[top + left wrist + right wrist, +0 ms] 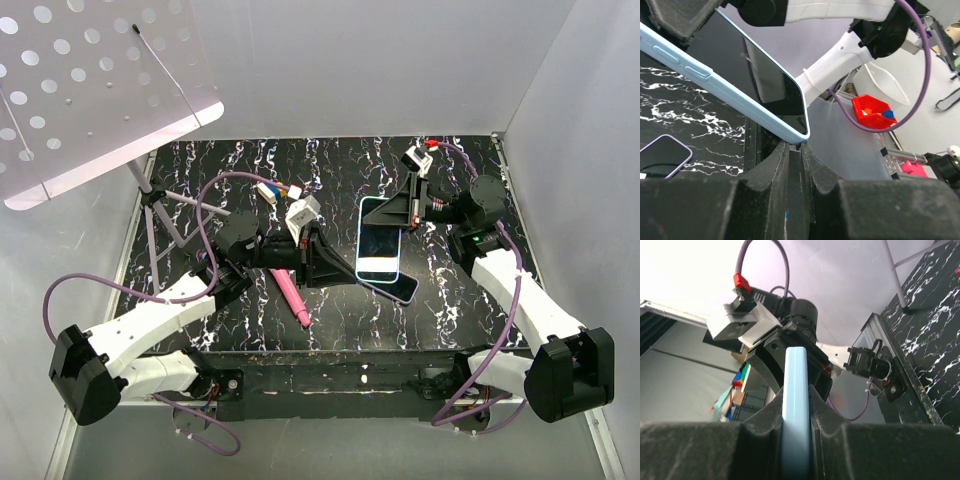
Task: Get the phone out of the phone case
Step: Remove the phone case from the phone.
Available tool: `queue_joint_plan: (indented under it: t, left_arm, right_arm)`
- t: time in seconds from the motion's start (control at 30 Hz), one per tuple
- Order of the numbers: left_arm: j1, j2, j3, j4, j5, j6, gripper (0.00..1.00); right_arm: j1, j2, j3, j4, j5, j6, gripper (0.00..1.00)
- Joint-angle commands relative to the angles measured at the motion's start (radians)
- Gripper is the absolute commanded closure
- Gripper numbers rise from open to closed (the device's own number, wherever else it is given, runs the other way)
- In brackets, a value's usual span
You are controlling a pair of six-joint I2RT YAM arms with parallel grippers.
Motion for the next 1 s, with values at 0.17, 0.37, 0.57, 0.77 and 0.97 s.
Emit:
queue_joint_plan:
  t: [0.17,0.37,0.57,0.77,0.97]
  left_arm:
    - [0.013,0.014,-0.027,-0.039,-0.240,-0.126,0.58]
    - [0.013,-0.087,-0.226,0.226,-0.281,-0.469,0.24]
    - [0.011,-0.100,-0.233,0.294,-0.337,-0.560,0.36]
    - [0.010,-0.042,-0.181,0.334,-0.286,-0.585,0.37]
    - [0.013,-0.022,-0.153,0.306,-0.294,-0.565,0.45]
  right_arm:
    - [0.028,-0.075,0.018,-0.088,0.234,-0.090,0.99]
    - [0.028,-0.084,0.012,-0.100,0.355,-0.202,0.99]
    - [0.029,-0.085,0.012,-0.099,0.377,-0.220,0.99]
    - [0.031,-0.098,0.006,-0.131,0.386,-0.243,0.99]
    - [0.031,-0.108,0.012,-0.148,0.383,-0.257,0.99]
